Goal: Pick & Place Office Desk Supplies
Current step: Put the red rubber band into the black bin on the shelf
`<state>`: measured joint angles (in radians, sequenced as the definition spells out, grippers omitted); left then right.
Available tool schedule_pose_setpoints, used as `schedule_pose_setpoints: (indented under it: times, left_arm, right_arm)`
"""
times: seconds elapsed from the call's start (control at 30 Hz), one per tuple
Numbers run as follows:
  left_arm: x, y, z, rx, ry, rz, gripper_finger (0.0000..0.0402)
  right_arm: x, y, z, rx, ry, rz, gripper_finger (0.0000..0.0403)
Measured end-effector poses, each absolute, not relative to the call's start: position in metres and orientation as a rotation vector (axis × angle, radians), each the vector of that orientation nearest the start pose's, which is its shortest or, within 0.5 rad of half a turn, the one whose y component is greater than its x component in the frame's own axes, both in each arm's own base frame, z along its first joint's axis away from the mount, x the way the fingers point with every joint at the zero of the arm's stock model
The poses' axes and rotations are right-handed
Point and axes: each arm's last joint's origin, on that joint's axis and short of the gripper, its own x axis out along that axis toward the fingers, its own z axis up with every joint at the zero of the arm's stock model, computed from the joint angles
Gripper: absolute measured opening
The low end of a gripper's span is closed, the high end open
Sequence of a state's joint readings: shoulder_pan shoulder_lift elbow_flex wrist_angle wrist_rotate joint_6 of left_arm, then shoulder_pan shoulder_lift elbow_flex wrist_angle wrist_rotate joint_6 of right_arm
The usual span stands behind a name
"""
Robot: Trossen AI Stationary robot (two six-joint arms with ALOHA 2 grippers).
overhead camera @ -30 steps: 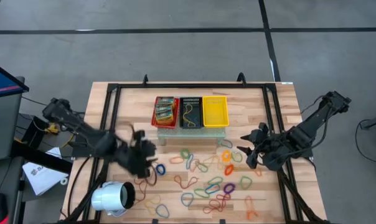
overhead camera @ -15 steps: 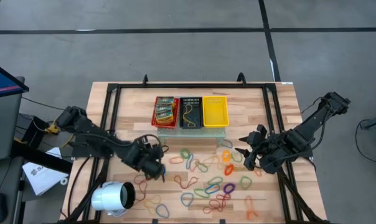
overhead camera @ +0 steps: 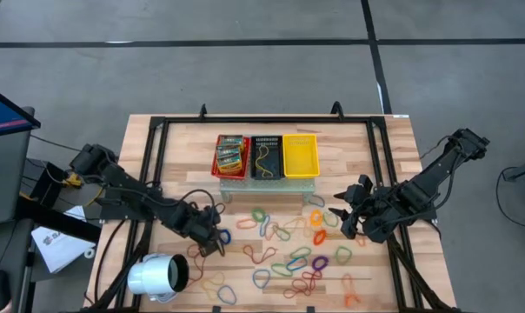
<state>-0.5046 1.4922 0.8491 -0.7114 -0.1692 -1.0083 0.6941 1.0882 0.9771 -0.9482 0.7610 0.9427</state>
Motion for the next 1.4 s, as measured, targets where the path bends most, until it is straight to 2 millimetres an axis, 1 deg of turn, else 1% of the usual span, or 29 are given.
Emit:
schedule_pose_setpoints:
  times: [0.13, 0.37, 0.5, 0.67, 0.73, 0.8, 1.0, 1.03, 1.2, 1.33, 1.4]
  left_arm:
    - [0.219, -0.119, 0.166, -0.416, 1.268, 0.381, 0.0204]
    - [0.222, -0.121, 0.151, -0.375, 1.310, 0.415, 0.0204]
    - [0.223, -0.125, 0.137, -0.323, 1.345, 0.440, 0.0204]
    - [0.225, -0.132, 0.127, -0.312, 1.353, 0.425, 0.0196]
    - [0.226, -0.133, 0.126, -0.333, 1.372, 0.418, 0.0177]
    - [0.225, -0.133, 0.126, -0.360, 1.381, 0.438, 0.0145]
    - [0.225, -0.133, 0.126, -0.389, 1.396, 0.439, 0.0019]
    - [0.225, -0.133, 0.126, -0.390, 1.398, 0.439, 0.0011]
    - [0.224, -0.131, 0.129, -0.405, 1.394, 0.430, 0.0003]
    - [0.219, -0.125, 0.143, -0.445, 1.391, 0.413, 0.0001]
    - [0.220, -0.123, 0.156, -0.490, 1.342, 0.384, 0.0000]
  right_arm:
    - [0.160, 0.107, 0.292, 0.190, 0.664, -0.405, 0.0209]
    - [0.160, 0.107, 0.292, 0.190, 0.664, -0.405, 0.0209]
    - [0.160, 0.107, 0.292, 0.189, 0.664, -0.404, 0.0209]
    - [0.160, 0.107, 0.292, 0.185, 0.665, -0.403, 0.0209]
    - [0.160, 0.107, 0.292, 0.181, 0.667, -0.402, 0.0209]
    - [0.160, 0.107, 0.292, 0.180, 0.667, -0.402, 0.0209]
    - [0.159, 0.107, 0.293, 0.179, 0.668, -0.403, 0.0209]
    - [0.159, 0.107, 0.293, 0.179, 0.668, -0.403, 0.0209]
    - [0.159, 0.107, 0.293, 0.179, 0.668, -0.403, 0.0209]
    - [0.159, 0.107, 0.293, 0.179, 0.668, -0.403, 0.0209]
    - [0.159, 0.107, 0.292, 0.179, 0.668, -0.403, 0.0209]
